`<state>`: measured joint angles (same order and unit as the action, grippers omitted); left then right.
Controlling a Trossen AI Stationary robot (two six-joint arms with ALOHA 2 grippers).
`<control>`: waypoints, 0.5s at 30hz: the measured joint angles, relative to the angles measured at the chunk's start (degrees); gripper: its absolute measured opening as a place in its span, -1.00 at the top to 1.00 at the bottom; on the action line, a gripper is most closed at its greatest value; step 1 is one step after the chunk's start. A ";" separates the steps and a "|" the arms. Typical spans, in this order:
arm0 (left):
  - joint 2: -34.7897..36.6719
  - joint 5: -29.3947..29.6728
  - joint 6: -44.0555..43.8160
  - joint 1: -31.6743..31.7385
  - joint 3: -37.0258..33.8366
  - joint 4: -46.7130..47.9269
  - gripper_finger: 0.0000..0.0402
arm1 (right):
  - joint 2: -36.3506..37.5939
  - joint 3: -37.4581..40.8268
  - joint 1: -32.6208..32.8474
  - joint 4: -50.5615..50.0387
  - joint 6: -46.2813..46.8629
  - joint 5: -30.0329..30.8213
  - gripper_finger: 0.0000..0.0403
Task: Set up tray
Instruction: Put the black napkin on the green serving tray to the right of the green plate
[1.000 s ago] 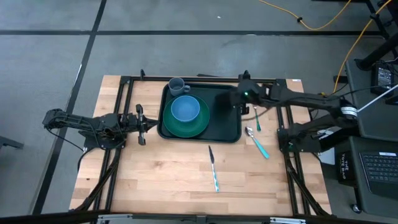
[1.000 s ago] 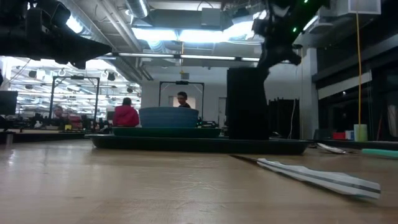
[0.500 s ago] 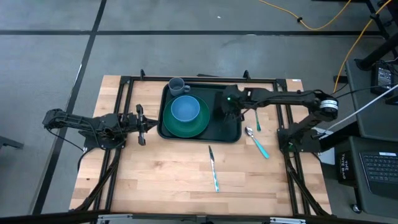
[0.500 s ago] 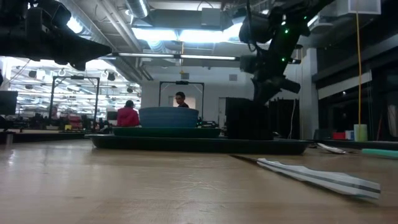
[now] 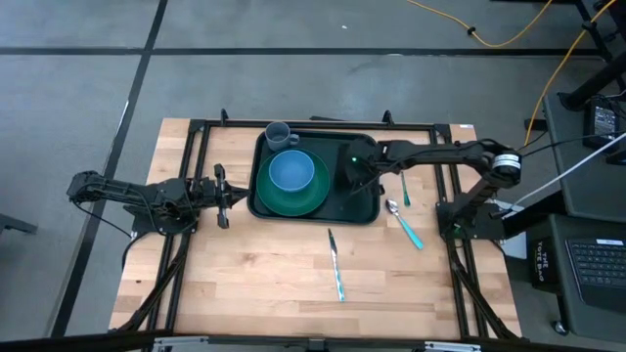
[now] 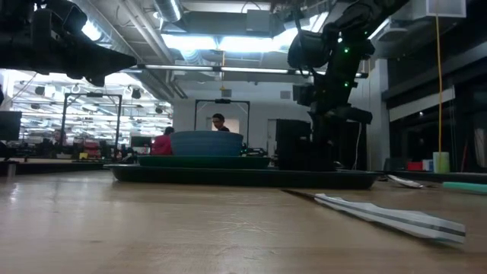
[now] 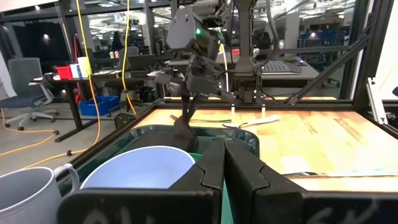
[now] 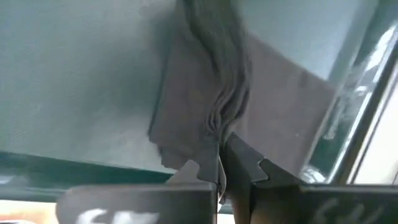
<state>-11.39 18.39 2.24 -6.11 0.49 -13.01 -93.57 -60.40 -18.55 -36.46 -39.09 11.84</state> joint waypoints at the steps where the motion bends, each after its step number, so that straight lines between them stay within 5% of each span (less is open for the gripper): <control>1: 0.00 0.00 0.00 0.00 0.00 0.02 0.98 | -0.28 0.00 0.00 -0.28 0.01 0.01 0.94; 9: 0.02 0.00 -0.02 0.00 0.01 0.00 0.98 | -0.87 0.00 0.00 -0.33 0.33 -5.23 0.93; 15: 0.00 -0.02 -0.07 0.00 0.00 0.00 0.98 | -0.87 0.00 0.00 -1.57 4.27 -5.53 0.72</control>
<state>-11.40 18.37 2.17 -6.11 0.49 -13.02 -94.43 -60.40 -18.55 -38.02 -34.81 6.31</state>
